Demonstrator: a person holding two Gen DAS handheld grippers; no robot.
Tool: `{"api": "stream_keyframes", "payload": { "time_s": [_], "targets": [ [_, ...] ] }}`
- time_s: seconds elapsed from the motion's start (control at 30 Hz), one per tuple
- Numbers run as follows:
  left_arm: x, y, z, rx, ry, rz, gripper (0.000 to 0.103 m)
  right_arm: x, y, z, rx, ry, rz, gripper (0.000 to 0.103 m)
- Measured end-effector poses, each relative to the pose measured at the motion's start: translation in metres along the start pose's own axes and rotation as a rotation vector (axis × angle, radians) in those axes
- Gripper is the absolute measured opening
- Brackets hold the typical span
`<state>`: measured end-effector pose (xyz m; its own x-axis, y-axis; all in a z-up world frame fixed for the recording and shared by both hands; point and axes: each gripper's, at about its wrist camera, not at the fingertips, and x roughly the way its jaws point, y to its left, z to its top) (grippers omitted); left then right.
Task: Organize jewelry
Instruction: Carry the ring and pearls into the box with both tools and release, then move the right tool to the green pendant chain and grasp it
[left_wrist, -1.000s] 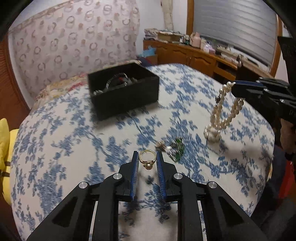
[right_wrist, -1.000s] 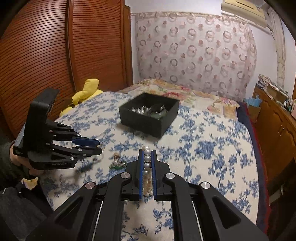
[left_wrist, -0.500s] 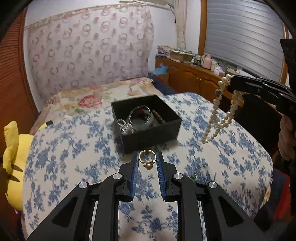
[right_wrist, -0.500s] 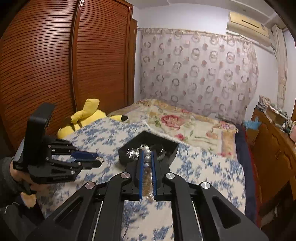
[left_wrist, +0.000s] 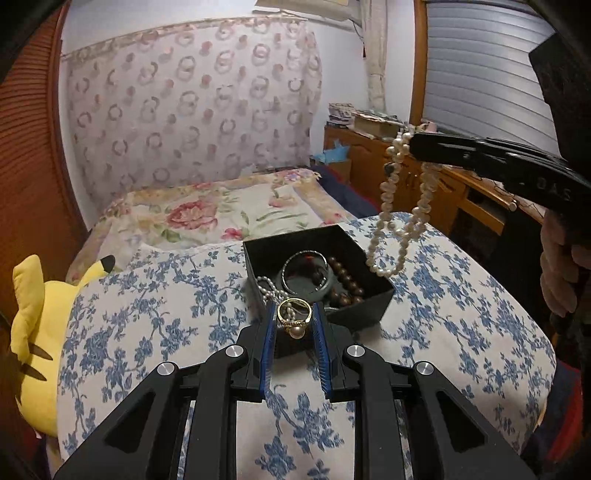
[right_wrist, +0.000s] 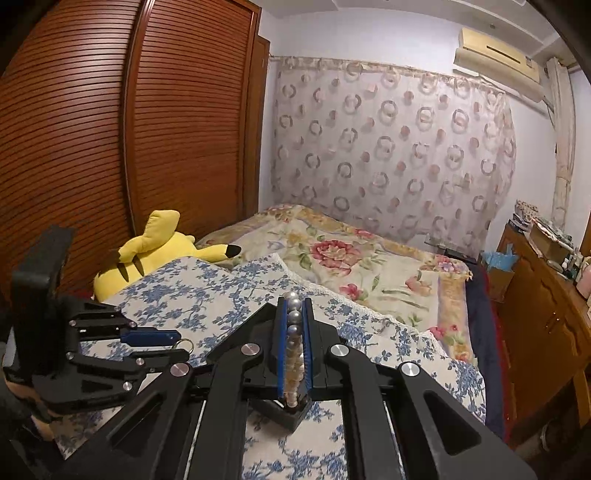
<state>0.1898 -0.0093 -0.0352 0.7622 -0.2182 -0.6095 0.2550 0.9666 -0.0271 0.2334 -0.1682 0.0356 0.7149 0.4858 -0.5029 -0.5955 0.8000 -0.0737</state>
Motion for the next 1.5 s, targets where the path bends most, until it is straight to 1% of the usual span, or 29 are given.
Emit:
{"api": "stream_keyframes", "payload": {
  "time_s": [0.2,0.4,0.5,0.63,0.93,1.0,1.03,1.07,1.2,1.27,1.4,1.43,1.5],
  "targets": [
    [0.009,0.004,0.007,-0.002,-0.001,0.008,0.018,0.027,-0.001,-0.002,0.009,0.046,0.006,0.009],
    [0.023,0.008,0.015,-0.007,0.005,0.006,0.018,0.051,-0.002,-0.019,0.041,0.116,0.025,0.009],
    [0.031,0.01,0.02,-0.013,0.01,0.002,0.018,0.057,-0.004,-0.025,0.06,0.135,0.034,0.009],
    [0.041,0.01,0.026,-0.023,0.018,-0.008,0.018,0.058,-0.008,-0.026,0.085,0.135,0.037,0.009],
    [0.059,0.005,0.037,-0.02,0.02,-0.009,0.019,0.041,-0.015,-0.035,0.076,0.124,0.021,0.009],
    [0.061,0.004,0.038,-0.022,0.024,-0.006,0.023,0.037,-0.016,-0.04,0.074,0.124,0.018,0.009],
    [0.062,0.003,0.039,-0.024,0.024,-0.003,0.035,0.036,-0.017,-0.041,0.075,0.125,0.019,0.009],
    [0.061,0.003,0.039,-0.025,0.018,-0.002,0.043,0.034,-0.017,-0.044,0.076,0.125,0.021,0.009],
    [0.056,0.003,0.037,-0.025,0.016,0.001,0.048,0.025,-0.017,-0.057,0.088,0.126,0.033,0.009],
    [0.051,0.005,0.033,-0.025,0.011,0.007,0.055,0.02,-0.015,-0.065,0.094,0.129,0.046,0.009],
    [0.039,0.007,0.02,-0.023,0.011,0.012,0.063,0.012,-0.001,-0.087,0.092,0.153,0.077,0.009],
    [0.036,0.007,0.016,-0.02,0.011,0.013,0.067,0.012,0.001,-0.091,0.092,0.159,0.082,0.01],
    [0.029,0.008,0.007,-0.013,0.008,0.017,0.075,0.01,0.012,-0.105,0.095,0.179,0.107,0.017]
  ]
}}
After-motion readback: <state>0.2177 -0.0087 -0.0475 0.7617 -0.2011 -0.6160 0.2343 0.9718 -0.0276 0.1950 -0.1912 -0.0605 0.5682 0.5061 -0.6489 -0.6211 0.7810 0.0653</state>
